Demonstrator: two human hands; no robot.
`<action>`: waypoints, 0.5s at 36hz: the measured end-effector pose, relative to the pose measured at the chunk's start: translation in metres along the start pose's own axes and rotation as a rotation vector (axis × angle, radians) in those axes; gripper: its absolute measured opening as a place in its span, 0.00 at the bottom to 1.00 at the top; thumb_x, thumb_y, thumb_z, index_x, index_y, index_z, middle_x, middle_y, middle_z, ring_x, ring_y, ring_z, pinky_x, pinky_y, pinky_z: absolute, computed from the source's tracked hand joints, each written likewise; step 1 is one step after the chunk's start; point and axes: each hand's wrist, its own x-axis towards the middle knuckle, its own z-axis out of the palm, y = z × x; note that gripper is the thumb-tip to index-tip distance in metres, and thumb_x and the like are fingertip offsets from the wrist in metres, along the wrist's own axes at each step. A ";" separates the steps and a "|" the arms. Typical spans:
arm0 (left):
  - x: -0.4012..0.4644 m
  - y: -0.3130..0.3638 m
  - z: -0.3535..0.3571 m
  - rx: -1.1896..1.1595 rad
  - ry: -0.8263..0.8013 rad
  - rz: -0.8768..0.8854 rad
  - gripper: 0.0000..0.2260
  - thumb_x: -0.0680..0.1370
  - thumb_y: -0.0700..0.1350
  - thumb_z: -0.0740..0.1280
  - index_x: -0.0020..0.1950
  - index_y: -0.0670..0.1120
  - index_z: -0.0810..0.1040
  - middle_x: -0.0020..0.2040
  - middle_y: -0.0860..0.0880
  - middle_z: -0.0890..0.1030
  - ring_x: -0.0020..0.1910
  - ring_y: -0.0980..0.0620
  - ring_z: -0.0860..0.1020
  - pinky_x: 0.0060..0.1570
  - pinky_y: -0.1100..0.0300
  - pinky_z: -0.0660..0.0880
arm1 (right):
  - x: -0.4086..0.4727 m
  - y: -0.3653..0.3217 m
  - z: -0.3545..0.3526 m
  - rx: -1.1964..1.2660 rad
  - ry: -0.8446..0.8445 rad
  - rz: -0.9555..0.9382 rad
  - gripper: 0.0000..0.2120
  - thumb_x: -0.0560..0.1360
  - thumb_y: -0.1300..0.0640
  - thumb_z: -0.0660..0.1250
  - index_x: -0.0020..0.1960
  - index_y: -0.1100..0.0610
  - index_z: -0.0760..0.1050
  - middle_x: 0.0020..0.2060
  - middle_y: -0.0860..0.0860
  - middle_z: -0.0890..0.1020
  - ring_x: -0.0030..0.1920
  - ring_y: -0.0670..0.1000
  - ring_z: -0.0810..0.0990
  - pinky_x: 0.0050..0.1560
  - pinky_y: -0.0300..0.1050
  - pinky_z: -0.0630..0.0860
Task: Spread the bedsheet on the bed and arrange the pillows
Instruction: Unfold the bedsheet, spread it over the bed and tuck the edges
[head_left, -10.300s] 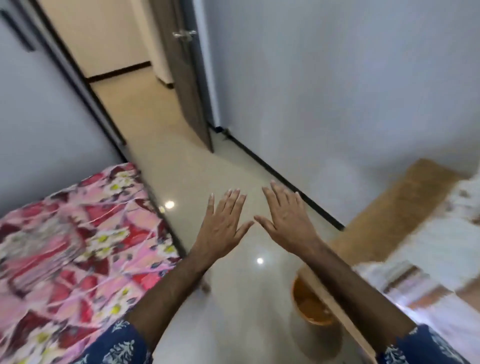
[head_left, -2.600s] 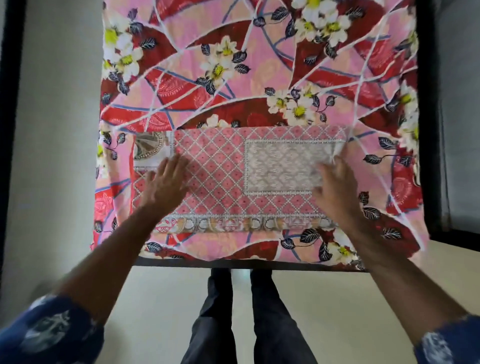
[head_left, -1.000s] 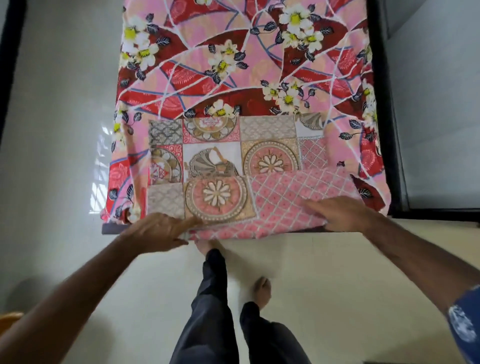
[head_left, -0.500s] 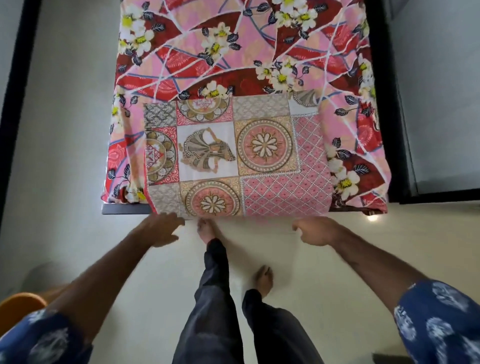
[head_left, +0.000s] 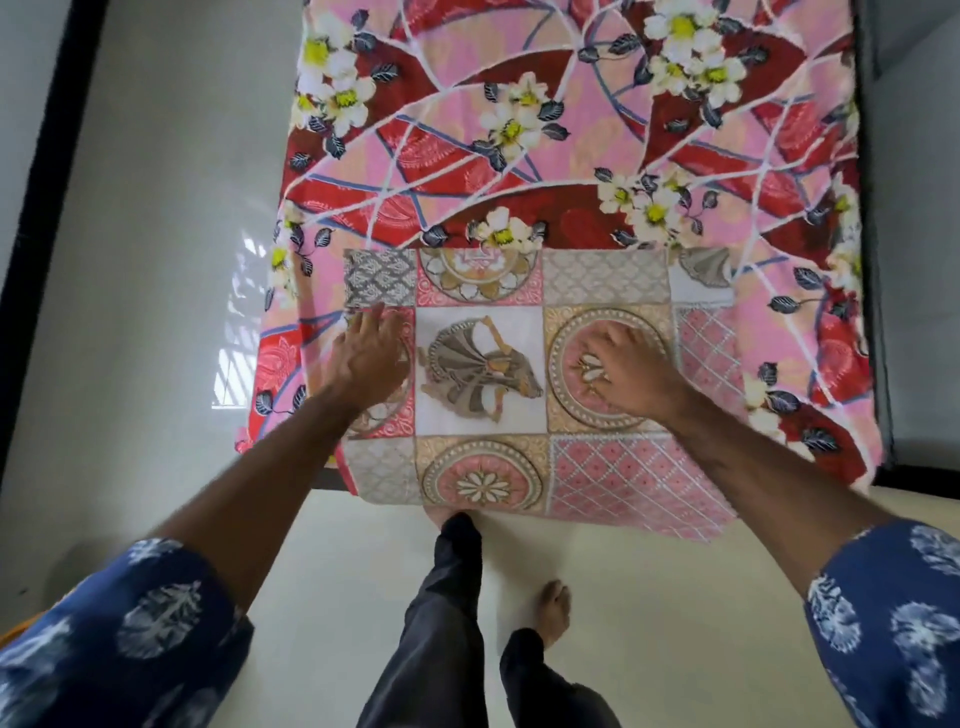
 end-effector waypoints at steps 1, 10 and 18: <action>0.007 -0.009 -0.001 -0.038 0.016 -0.024 0.30 0.76 0.44 0.69 0.75 0.41 0.64 0.75 0.37 0.65 0.72 0.35 0.66 0.66 0.39 0.70 | 0.010 -0.007 0.000 0.005 0.003 0.009 0.31 0.77 0.56 0.70 0.77 0.55 0.63 0.75 0.58 0.63 0.72 0.64 0.65 0.69 0.57 0.68; 0.043 -0.063 -0.003 -0.560 0.218 -0.230 0.32 0.71 0.35 0.72 0.73 0.39 0.66 0.66 0.37 0.72 0.59 0.42 0.77 0.54 0.50 0.78 | 0.048 -0.071 0.028 -0.117 0.072 0.227 0.39 0.72 0.54 0.73 0.79 0.53 0.60 0.75 0.64 0.60 0.72 0.72 0.61 0.64 0.73 0.67; 0.033 -0.054 -0.007 -0.695 0.287 -0.296 0.14 0.76 0.42 0.73 0.58 0.45 0.73 0.46 0.50 0.80 0.40 0.51 0.79 0.34 0.57 0.75 | 0.051 -0.068 0.038 -0.115 0.108 0.244 0.41 0.72 0.53 0.74 0.80 0.53 0.58 0.77 0.64 0.58 0.74 0.73 0.58 0.68 0.75 0.62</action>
